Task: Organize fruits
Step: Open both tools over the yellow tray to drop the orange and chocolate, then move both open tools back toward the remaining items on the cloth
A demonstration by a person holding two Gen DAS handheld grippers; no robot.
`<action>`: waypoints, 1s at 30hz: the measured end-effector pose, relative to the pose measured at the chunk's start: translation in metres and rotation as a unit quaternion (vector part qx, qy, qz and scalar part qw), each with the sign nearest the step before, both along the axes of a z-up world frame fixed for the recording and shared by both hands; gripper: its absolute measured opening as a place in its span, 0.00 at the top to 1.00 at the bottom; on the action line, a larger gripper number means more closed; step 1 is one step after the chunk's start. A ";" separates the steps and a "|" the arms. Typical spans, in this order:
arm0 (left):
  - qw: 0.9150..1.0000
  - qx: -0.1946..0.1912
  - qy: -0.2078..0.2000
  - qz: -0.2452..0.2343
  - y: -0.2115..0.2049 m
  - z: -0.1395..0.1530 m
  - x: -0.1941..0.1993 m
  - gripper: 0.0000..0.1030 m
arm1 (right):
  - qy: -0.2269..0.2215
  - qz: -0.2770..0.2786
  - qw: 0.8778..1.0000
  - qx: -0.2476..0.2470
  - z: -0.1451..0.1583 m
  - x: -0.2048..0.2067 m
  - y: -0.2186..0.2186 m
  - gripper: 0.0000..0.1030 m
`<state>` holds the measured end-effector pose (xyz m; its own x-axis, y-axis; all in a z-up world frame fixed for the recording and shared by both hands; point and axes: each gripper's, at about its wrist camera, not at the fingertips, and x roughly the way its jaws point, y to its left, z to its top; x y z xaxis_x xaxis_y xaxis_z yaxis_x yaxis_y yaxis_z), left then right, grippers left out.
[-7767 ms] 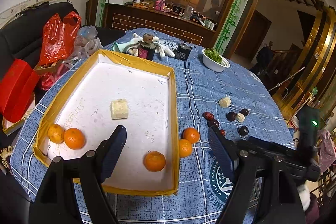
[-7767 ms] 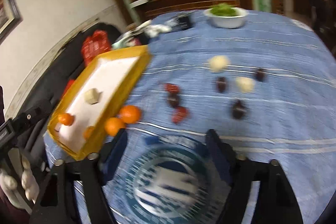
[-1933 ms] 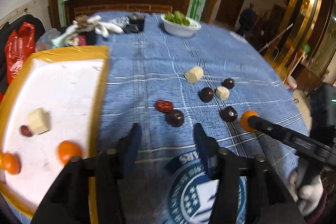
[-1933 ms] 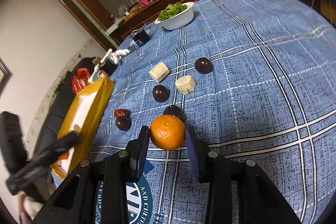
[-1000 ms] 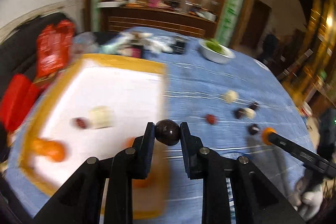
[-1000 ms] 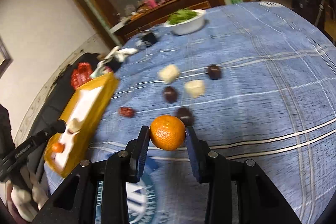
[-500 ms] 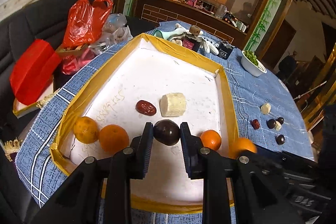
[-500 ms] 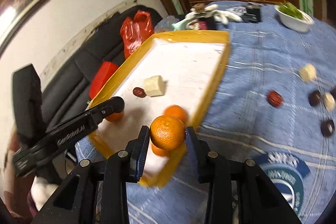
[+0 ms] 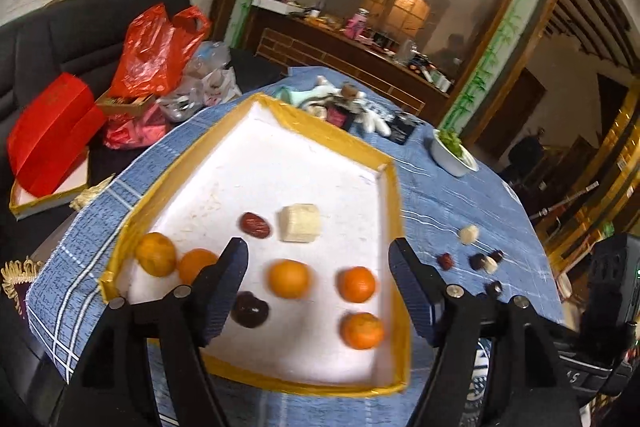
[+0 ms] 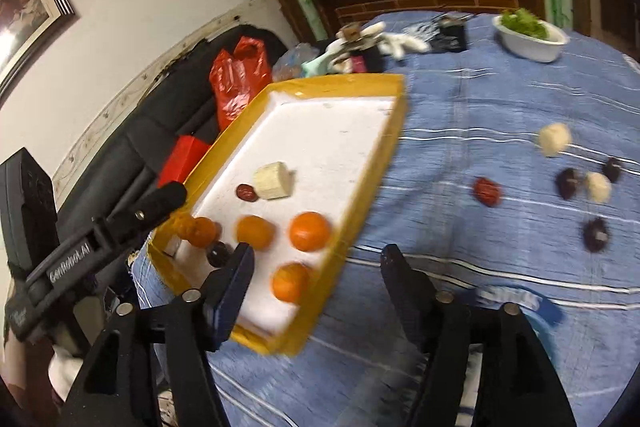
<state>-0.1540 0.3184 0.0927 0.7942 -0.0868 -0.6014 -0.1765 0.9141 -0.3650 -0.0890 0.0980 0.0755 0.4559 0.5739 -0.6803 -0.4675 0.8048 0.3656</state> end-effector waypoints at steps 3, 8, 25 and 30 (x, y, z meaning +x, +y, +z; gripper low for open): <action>1.000 0.019 -0.013 -0.015 -0.021 0.012 -0.006 0.15 | -0.052 -0.019 0.998 -0.012 0.013 -0.015 -0.040 0.19; 0.996 0.057 -0.017 -0.060 -0.061 0.017 -0.009 0.15 | -0.184 -0.123 0.974 -0.054 0.028 -0.042 -0.147 0.06; 0.975 0.137 0.032 -0.171 -0.186 -0.007 0.072 0.15 | 0.017 -0.109 0.993 -0.042 -0.041 0.062 -0.177 0.49; 0.966 0.175 0.062 -0.182 -0.208 -0.033 0.115 0.15 | 0.012 -0.100 0.994 -0.050 -0.051 0.073 -0.168 0.49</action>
<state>-0.0395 0.1107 0.0596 0.6695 -0.1215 -0.7328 0.1581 0.9872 -0.0192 -0.0163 -0.0698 0.0249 0.5373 0.4030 -0.7409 -0.2866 0.9134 0.2890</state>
